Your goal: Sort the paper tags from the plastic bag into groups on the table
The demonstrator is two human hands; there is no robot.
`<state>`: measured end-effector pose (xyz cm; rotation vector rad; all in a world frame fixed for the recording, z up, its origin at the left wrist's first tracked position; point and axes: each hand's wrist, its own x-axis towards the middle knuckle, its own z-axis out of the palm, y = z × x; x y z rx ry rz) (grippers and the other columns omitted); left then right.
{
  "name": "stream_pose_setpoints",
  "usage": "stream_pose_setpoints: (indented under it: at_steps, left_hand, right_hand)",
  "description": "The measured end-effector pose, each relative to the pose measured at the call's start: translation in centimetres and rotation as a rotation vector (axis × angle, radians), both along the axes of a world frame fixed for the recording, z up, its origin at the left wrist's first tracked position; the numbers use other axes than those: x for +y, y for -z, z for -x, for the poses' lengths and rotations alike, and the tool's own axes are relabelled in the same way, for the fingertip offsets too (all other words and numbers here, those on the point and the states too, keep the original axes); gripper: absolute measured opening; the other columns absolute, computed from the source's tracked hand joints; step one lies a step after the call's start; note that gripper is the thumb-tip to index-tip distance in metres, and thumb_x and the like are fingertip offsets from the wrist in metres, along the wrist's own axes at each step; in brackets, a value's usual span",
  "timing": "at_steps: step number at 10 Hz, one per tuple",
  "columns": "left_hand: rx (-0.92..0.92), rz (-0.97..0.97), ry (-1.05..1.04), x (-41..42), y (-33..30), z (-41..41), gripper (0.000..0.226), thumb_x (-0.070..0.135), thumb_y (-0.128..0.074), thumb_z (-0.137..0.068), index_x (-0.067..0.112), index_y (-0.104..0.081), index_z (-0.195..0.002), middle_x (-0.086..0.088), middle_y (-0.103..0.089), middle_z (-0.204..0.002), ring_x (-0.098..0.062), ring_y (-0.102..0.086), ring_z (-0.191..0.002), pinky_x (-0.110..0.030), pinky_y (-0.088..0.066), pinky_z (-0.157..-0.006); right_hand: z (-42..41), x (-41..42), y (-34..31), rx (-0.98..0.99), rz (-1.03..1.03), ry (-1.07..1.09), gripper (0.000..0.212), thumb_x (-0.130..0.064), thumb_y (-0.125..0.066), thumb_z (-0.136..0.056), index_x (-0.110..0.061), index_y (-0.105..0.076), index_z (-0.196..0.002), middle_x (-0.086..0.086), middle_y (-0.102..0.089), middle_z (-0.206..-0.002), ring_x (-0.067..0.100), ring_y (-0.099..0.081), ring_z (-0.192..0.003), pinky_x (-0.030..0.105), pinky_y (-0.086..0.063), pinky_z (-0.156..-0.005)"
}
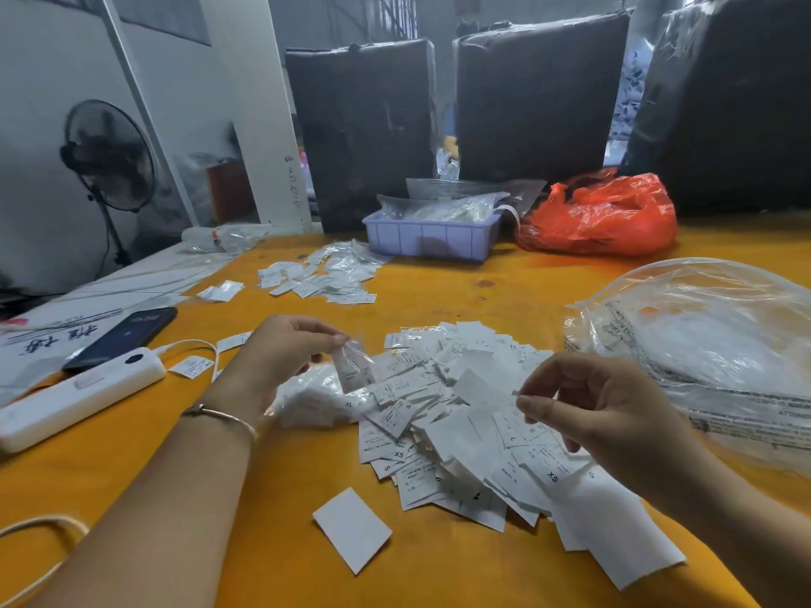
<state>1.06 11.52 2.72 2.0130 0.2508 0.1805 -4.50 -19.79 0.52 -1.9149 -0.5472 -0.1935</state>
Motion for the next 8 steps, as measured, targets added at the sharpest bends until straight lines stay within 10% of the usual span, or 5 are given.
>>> stream_pose_setpoints:
  at_steps: [4,8]
  left_hand:
    - [-0.052,-0.536,-0.165,1.3,2.7,-1.2,0.01,0.022,-0.079,-0.082,0.029,-0.073,-0.078,0.005,-0.066,-0.087,-0.013,-0.057,-0.08,-0.024,-0.04,-0.057]
    - [-0.261,-0.538,-0.223,0.6,2.2,-1.3,0.012,0.019,-0.072,-0.089,0.02,-0.073,-0.101,0.002,-0.067,-0.094,-0.016,-0.059,-0.08,-0.029,-0.045,-0.067]
  right_hand:
    - [-0.1,0.0,0.1,-0.02,0.049,0.014,0.008,-0.012,-0.072,-0.079,-0.019,-0.071,-0.074,0.007,-0.069,-0.067,0.013,-0.053,-0.046,0.024,-0.047,-0.046]
    - [-0.5,0.0,0.5,-0.037,0.04,0.018,0.009,-0.014,-0.072,-0.08,-0.022,-0.071,-0.075,0.007,-0.069,-0.069,0.02,-0.057,-0.049,0.032,-0.049,-0.048]
